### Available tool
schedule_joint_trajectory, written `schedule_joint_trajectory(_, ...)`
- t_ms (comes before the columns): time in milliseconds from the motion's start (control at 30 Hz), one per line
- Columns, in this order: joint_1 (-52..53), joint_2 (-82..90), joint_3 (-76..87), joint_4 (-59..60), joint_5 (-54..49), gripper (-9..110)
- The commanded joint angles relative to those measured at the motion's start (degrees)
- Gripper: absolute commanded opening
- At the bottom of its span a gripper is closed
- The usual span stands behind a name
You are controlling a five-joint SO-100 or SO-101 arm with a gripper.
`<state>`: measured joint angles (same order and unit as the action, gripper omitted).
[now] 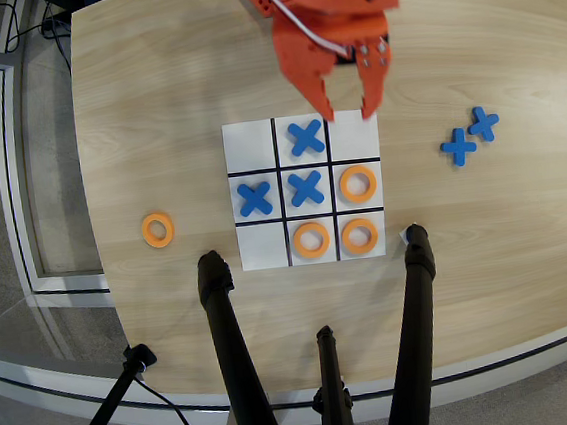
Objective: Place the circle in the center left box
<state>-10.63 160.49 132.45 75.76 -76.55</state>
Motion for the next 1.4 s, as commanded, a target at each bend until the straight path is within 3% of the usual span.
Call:
schedule_joint_trajectory(0,0.4,14.2,12.2,0.3,-1.9,11)
schedule_joint_trajectory(300,1.1,31.8,40.5,2.1,-7.6,11)
schedule_joint_trajectory(467,2.3,31.8,49.2,0.4,-7.4,0)
schedule_joint_trajectory(733,9.2,31.9,51.1,0.2,-6.4,0)
schedule_joint_trajectory(933,33.0,32.0,51.1,0.3,-6.7,0)
schedule_joint_trajectory(1200,78.8,34.0,51.1,1.3,-6.9,0)
schedule_joint_trajectory(1367,97.3,34.0,51.1,1.3,-7.0,0)
